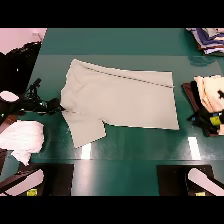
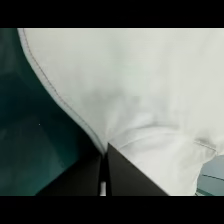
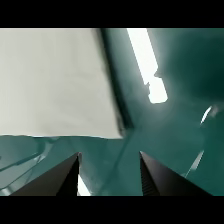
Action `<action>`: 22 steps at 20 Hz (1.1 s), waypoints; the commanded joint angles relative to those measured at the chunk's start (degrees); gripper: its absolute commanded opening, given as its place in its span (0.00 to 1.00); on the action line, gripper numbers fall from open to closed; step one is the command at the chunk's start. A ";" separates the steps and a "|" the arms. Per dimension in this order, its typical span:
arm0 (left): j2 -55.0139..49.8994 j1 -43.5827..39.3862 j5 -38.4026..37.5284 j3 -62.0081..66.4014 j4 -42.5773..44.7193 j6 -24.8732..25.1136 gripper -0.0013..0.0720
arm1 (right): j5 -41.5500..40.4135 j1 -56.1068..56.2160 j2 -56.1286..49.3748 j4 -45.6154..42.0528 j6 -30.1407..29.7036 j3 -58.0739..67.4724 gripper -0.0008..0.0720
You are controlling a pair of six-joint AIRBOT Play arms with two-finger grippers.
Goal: Fold the shirts.
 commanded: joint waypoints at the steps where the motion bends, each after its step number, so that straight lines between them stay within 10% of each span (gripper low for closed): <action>1: 0.42 0.04 -0.57 0.63 -0.20 0.35 0.06 | -1.68 -5.66 -3.30 3.15 -2.71 -7.34 0.60; 13: 0.42 0.04 -1.40 0.63 -0.15 0.33 0.06 | -7.10 7.19 -11.56 6.97 -3.93 -4.24 0.43; 15: 0.50 0.04 -1.88 0.63 -0.17 0.00 0.05 | -7.04 8.48 -11.54 6.97 -5.18 -4.24 0.04; 22: 14.21 0.04 -6.08 9.77 1.40 -2.23 0.05 | -7.10 9.20 0.46 10.43 -5.33 6.56 0.04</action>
